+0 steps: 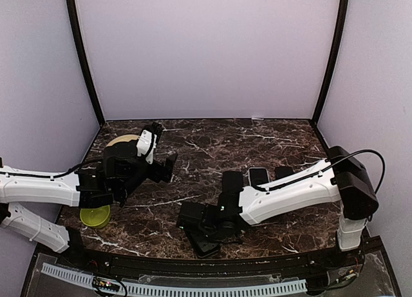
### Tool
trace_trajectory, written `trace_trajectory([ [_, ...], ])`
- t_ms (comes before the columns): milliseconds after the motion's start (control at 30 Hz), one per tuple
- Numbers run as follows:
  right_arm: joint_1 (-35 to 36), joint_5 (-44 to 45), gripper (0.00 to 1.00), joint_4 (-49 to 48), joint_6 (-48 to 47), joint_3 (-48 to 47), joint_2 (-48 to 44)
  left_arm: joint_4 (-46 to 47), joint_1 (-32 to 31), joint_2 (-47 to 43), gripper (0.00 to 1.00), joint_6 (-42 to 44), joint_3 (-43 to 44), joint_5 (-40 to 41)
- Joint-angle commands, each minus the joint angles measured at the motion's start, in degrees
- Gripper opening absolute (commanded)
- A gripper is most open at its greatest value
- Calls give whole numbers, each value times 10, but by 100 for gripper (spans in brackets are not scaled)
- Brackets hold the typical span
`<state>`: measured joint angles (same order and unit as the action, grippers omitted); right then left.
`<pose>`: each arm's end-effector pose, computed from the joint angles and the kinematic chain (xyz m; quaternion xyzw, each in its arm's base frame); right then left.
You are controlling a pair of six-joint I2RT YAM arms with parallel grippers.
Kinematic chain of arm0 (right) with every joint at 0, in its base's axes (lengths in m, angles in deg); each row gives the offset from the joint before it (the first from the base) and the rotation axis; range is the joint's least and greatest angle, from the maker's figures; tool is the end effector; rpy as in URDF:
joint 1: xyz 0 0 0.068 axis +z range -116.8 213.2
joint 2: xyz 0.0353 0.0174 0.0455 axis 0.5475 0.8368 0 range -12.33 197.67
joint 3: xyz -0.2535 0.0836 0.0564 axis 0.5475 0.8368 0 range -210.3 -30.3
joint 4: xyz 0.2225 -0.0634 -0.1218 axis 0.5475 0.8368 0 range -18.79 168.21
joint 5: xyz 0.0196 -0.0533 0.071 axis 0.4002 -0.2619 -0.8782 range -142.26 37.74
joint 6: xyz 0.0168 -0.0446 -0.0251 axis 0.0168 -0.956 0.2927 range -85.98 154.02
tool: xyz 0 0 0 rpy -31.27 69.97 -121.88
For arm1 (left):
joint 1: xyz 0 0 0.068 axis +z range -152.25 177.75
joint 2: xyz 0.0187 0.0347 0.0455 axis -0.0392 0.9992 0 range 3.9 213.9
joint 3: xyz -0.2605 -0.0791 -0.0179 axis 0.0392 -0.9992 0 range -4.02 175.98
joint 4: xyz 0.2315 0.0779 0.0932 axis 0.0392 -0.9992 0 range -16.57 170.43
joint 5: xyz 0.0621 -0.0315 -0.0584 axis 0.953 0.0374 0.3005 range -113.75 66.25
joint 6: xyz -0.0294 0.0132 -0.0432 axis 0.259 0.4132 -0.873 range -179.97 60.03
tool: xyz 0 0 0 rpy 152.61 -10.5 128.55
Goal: Put the phone into the phone case
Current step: Pick up the phone with the phone case at the center of the board.
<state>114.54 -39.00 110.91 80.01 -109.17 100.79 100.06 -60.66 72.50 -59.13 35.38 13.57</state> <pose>0.0668 0.3844 0.1636 -0.2833 0.9420 0.0734 0.1640 0.1586 -0.2168 0.2751 0.1781 0.7311 -0.0804 0.6537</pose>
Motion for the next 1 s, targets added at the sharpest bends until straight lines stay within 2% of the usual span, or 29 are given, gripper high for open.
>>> trace_trajectory([
  [0,-2,7,32,30,7,-12,-1,-3,0,0,95,2,16,-1],
  [133,-2,24,96,35,10,-28,-21,-5,0,0,96,1,17,-2],
  [167,-2,21,98,29,7,-29,-23,-5,0,0,95,1,17,-3],
  [600,-9,-33,98,-2,-11,-28,25,-8,0,1,95,0,18,-6],
  [767,-12,-25,98,10,-14,-36,44,-8,0,2,95,1,19,-6],
  [967,-11,-12,87,33,-15,-42,63,-8,-1,2,95,0,19,-7],
])
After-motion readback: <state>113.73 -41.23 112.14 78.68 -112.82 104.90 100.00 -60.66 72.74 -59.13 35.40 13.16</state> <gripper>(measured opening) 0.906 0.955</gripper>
